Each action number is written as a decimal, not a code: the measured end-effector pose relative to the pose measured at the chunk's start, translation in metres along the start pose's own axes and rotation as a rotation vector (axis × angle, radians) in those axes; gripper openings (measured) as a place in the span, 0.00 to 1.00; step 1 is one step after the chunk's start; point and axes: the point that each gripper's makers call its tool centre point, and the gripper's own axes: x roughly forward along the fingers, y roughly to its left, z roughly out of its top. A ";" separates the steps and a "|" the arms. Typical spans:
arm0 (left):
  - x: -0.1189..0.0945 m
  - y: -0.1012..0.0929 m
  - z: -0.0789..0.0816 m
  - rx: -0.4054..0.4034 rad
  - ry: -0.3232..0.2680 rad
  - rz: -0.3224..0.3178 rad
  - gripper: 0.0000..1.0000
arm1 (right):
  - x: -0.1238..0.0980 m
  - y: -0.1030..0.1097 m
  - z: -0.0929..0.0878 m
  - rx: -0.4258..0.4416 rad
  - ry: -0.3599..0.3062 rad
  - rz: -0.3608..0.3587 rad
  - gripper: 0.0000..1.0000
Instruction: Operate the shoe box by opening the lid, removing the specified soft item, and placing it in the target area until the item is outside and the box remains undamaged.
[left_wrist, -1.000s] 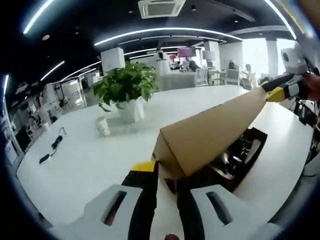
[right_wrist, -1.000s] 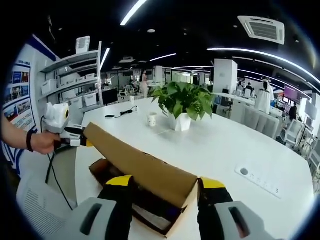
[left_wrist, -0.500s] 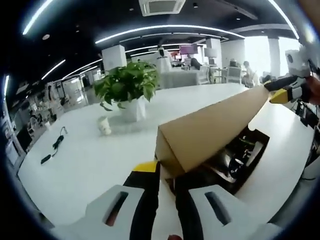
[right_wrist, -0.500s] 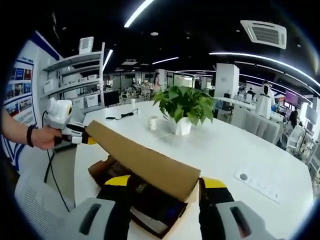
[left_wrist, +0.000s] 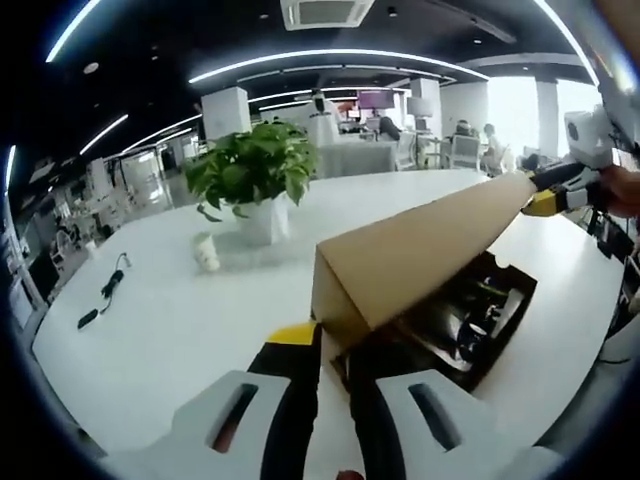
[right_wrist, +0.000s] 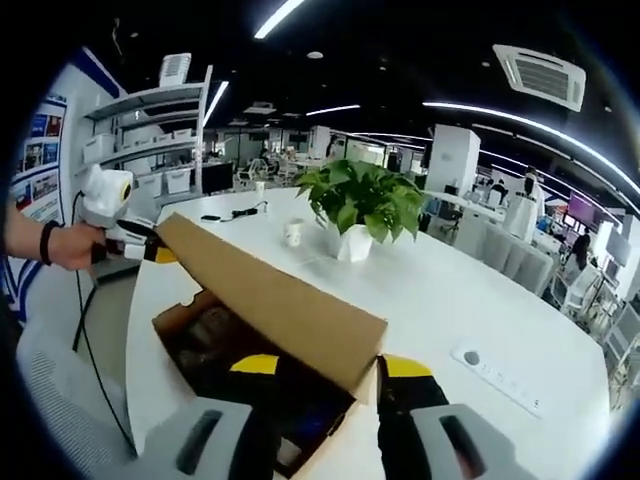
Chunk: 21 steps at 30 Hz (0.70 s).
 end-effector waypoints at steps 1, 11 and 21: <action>0.000 0.000 0.001 0.002 -0.001 0.001 0.07 | 0.001 -0.003 0.001 0.002 -0.002 -0.013 0.29; 0.003 0.004 0.006 -0.011 -0.010 0.001 0.06 | 0.011 -0.027 0.004 -0.027 0.017 -0.084 0.11; 0.009 0.009 0.012 0.004 -0.006 -0.002 0.05 | 0.015 -0.035 0.006 -0.012 0.017 -0.091 0.04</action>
